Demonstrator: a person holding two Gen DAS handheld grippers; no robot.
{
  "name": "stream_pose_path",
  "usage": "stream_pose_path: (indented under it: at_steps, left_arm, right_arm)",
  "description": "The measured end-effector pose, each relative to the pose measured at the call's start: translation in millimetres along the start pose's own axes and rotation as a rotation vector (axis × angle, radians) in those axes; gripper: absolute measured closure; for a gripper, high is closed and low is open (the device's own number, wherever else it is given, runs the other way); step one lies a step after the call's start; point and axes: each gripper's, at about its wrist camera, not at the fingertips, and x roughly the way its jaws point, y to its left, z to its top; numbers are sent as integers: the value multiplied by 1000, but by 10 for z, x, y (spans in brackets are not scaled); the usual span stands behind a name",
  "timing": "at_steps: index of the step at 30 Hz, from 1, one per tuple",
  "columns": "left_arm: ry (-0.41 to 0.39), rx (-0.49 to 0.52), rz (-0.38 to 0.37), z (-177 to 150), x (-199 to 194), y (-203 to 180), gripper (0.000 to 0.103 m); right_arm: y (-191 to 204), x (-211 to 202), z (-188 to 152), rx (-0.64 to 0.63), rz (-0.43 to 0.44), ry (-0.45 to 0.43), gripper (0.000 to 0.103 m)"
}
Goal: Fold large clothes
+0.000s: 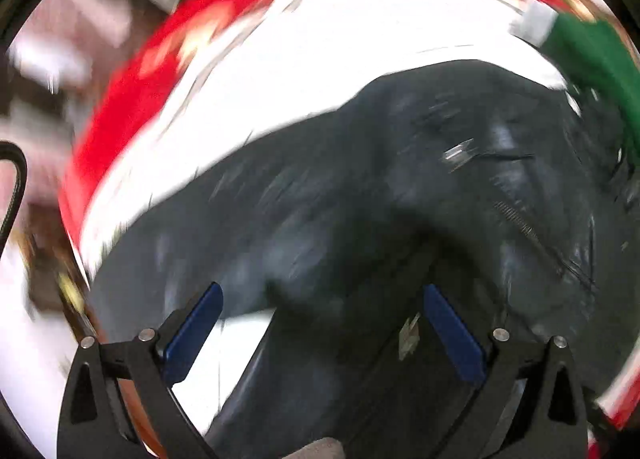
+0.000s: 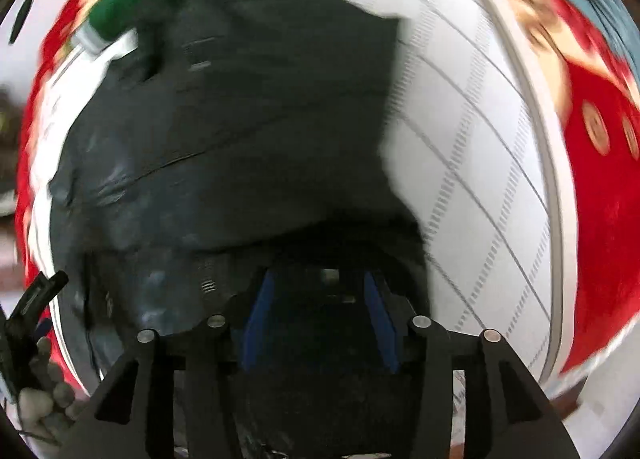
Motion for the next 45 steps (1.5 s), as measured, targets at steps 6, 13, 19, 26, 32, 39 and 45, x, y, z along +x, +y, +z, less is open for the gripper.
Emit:
stream_pose_path:
  at_steps: [6, 13, 19, 26, 32, 39, 45]
  left_arm:
    - [117, -435, -92, -491, 186, 1468, 1]
    - [192, -960, -222, -967, 833, 2639, 1]
    - [124, -1221, -284, -970, 1140, 3211, 6]
    - [-72, -1195, -150, -541, 1057, 3457, 60]
    - [-204, -911, 65, -171, 662, 3328, 95]
    - [-444, -470, 191, 101, -227, 2337, 98]
    - [-600, -155, 118, 287, -929, 1167, 100]
  right_arm:
    - [970, 312, -157, -147, 76, 46, 42]
    - [1818, 481, 243, -291, 31, 67, 42]
    - [2356, 776, 124, -326, -3, 61, 42]
    - [2650, 1041, -41, -332, -34, 59, 42]
    - [2566, 954, -195, -373, -110, -17, 42]
    - [2728, 938, -73, -394, -195, -158, 3]
    - [2515, 996, 75, -288, -137, -154, 3]
